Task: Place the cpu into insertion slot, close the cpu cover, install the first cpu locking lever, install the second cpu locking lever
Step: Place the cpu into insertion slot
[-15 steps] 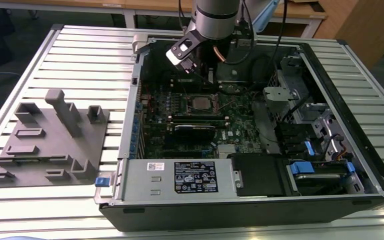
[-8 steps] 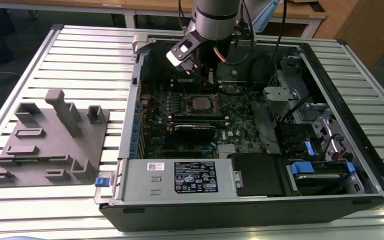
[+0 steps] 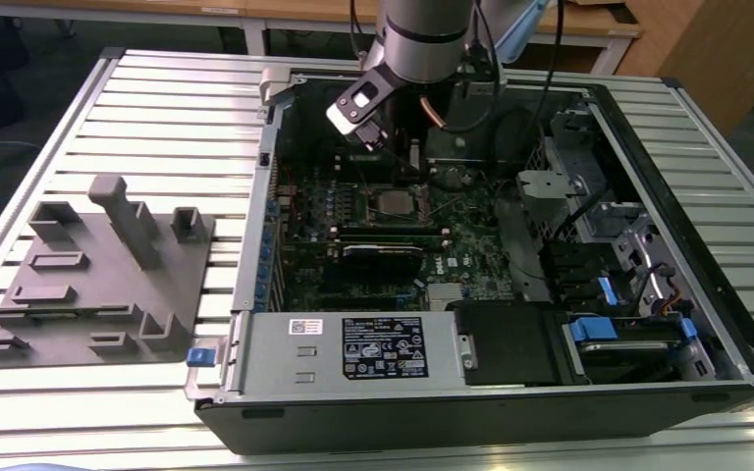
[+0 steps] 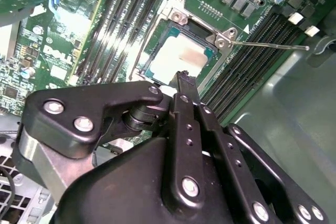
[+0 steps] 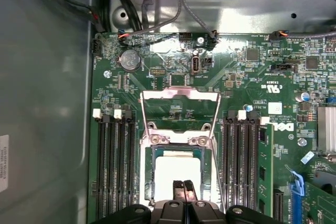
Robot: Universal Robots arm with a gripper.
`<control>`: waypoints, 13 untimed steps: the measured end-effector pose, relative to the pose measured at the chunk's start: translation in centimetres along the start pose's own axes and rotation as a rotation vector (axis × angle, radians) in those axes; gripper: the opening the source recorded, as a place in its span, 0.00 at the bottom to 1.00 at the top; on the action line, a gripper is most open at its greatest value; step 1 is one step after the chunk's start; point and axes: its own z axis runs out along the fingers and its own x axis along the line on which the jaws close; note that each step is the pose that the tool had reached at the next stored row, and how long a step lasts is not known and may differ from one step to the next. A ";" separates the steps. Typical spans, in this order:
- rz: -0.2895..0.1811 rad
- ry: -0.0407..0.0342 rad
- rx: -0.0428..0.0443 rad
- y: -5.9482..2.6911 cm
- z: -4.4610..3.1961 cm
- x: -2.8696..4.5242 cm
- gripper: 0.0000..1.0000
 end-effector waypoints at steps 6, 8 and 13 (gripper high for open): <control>0.000 0.0001 -0.0001 -0.01 0.41 -0.12 0.11; 0.000 0.0000 0.0000 -0.02 0.64 -0.13 0.11; 0.000 0.0000 0.0000 -0.03 0.99 -0.14 0.11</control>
